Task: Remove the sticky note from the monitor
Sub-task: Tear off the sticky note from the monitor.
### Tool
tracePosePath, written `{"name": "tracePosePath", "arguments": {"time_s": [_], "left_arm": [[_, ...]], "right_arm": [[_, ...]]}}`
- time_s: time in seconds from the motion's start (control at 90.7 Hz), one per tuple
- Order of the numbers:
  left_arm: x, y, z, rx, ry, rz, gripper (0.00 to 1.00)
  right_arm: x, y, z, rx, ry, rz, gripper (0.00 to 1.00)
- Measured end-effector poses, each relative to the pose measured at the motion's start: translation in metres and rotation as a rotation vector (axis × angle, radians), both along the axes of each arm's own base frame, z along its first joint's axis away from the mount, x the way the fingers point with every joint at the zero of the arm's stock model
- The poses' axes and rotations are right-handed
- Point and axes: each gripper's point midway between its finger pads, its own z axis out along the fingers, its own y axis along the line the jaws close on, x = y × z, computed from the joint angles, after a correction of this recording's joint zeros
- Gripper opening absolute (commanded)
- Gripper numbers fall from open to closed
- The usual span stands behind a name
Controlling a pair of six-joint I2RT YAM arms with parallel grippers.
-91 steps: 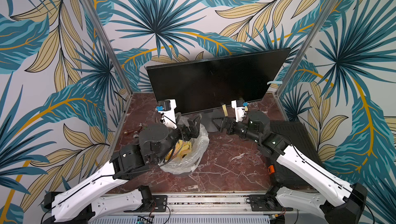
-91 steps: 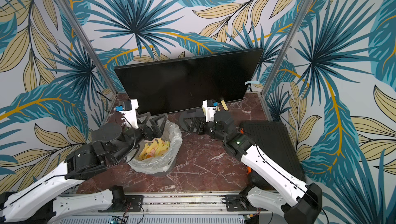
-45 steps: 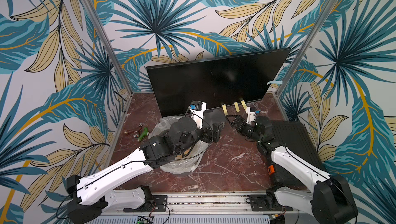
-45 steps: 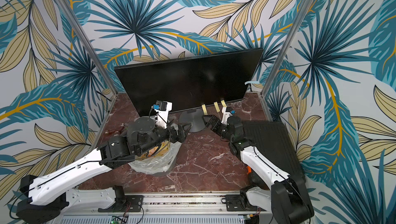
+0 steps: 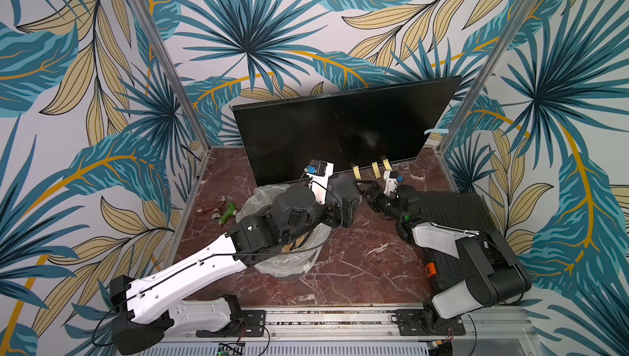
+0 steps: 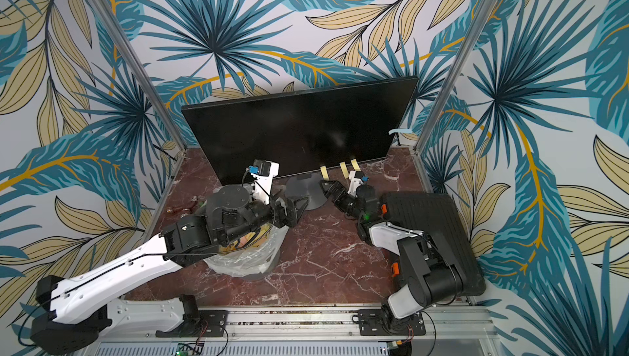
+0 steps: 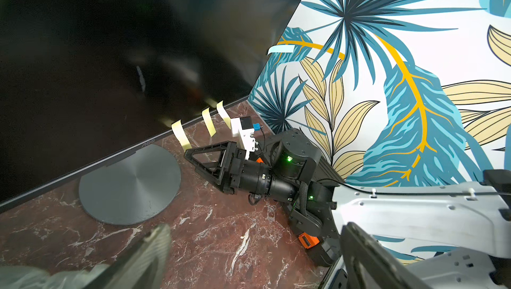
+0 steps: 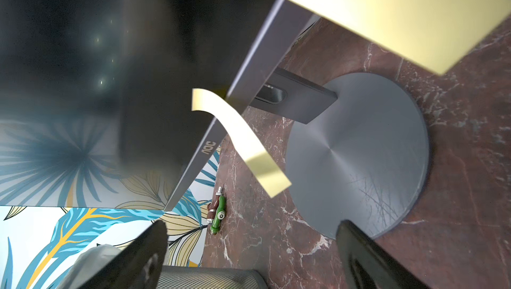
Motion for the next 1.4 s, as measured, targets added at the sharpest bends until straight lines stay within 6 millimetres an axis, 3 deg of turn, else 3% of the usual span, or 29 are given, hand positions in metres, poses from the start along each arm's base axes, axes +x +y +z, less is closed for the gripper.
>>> {"name": "tracePosePath", "arguments": {"time_s": [0.32, 0.584, 0.793, 0.893, 1.058, 1.19, 1.256, 1.4], "left_arm": [[-0.001, -0.004, -0.003, 0.003, 0.007, -0.014, 1.0], [0.0, -0.005, -0.004, 0.004, 0.012, -0.016, 1.0], [0.0, -0.005, -0.005, 0.003, 0.015, -0.015, 1.0], [0.0, -0.005, -0.005, 0.002, 0.015, -0.015, 1.0], [0.0, -0.005, -0.005, 0.002, 0.015, -0.015, 1.0], [0.0, -0.005, -0.005, 0.0, 0.017, -0.014, 1.0], [0.0, -0.005, -0.005, 0.0, 0.017, -0.014, 1.0], [0.0, -0.005, -0.005, -0.001, 0.018, -0.012, 1.0]], "right_arm": [[0.022, 0.01, 0.006, 0.032, -0.064, 0.033, 0.93], [0.03, 0.009, 0.001, 0.055, -0.063, 0.04, 0.8], [0.035, 0.009, 0.015, 0.079, -0.096, 0.048, 0.68], [0.036, 0.008, 0.019, 0.085, -0.106, 0.052, 0.6], [0.037, 0.007, 0.023, 0.094, -0.112, 0.057, 0.37], [0.036, 0.006, 0.024, 0.098, -0.114, 0.061, 0.15], [0.036, 0.006, 0.024, 0.103, -0.112, 0.063, 0.0], [0.033, 0.006, 0.025, 0.1, -0.108, 0.068, 0.0]]}}
